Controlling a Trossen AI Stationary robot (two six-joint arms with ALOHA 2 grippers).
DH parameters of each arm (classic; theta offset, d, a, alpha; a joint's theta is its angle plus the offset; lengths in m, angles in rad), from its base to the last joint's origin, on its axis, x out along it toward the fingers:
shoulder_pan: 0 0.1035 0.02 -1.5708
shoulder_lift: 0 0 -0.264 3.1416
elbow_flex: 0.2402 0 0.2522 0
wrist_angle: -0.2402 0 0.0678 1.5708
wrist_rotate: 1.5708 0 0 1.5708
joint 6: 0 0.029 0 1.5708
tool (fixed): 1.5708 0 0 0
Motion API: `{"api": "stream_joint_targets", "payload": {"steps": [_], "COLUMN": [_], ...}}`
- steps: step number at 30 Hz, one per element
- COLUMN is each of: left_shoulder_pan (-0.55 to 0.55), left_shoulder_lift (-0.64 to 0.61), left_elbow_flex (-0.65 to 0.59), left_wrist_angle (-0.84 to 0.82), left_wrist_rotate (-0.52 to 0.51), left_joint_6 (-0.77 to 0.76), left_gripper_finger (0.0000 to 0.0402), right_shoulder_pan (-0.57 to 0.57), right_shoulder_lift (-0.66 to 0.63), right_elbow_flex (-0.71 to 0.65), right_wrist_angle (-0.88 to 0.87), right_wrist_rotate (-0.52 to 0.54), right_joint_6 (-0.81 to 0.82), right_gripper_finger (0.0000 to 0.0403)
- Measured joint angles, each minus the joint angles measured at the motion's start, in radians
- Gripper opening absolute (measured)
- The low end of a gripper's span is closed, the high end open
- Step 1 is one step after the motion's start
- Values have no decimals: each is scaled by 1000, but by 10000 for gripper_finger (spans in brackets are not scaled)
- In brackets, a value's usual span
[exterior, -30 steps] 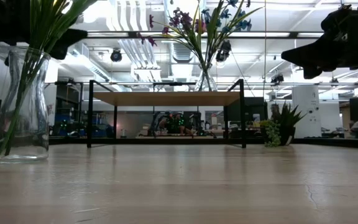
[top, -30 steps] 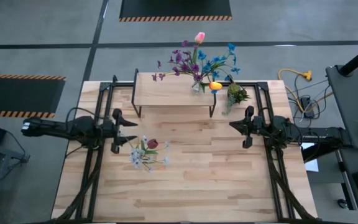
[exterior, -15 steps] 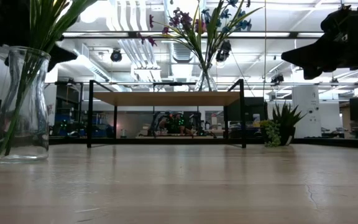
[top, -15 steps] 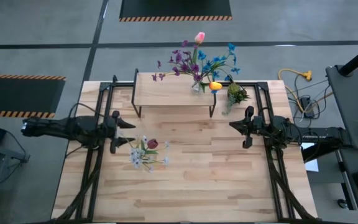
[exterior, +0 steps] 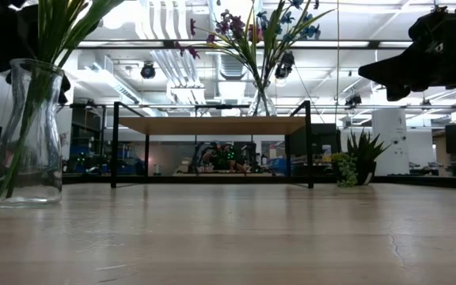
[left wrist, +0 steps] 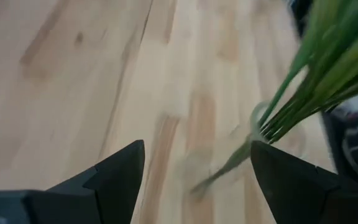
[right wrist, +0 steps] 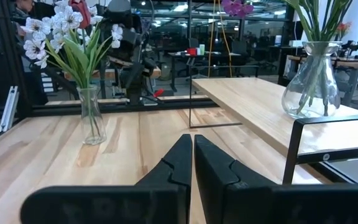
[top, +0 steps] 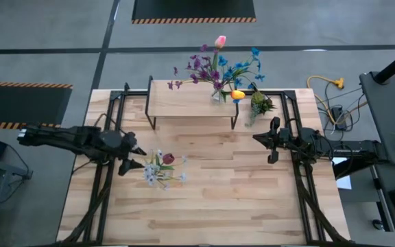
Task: Pick and place flowers into a vace then onto a shelf
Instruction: Put the transparent vase with flowers on the shelf
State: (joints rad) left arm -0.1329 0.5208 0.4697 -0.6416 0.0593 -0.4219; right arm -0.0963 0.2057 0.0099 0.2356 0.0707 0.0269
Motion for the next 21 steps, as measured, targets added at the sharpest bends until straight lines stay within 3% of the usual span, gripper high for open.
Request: {"api": "stream_joint_targets", "payload": {"steps": [15,21], "left_shoulder_pan": [-11,-11], "left_shoulder_lift": [114,149], "left_elbow_flex": [188,225], "left_wrist_angle": [-325,-327], "left_wrist_rotate": [-39,-34], "left_joint_6": [-22,74], "left_gripper_finger": [276,276], "right_shoulder_pan": [0,0], "right_shoulder_lift": [0,1], "right_elbow_flex": [0,0], "right_wrist_angle": [0,0], "right_wrist_rotate": [0,0], "right_joint_6": [15,10], "right_gripper_finger": [9,9]}}
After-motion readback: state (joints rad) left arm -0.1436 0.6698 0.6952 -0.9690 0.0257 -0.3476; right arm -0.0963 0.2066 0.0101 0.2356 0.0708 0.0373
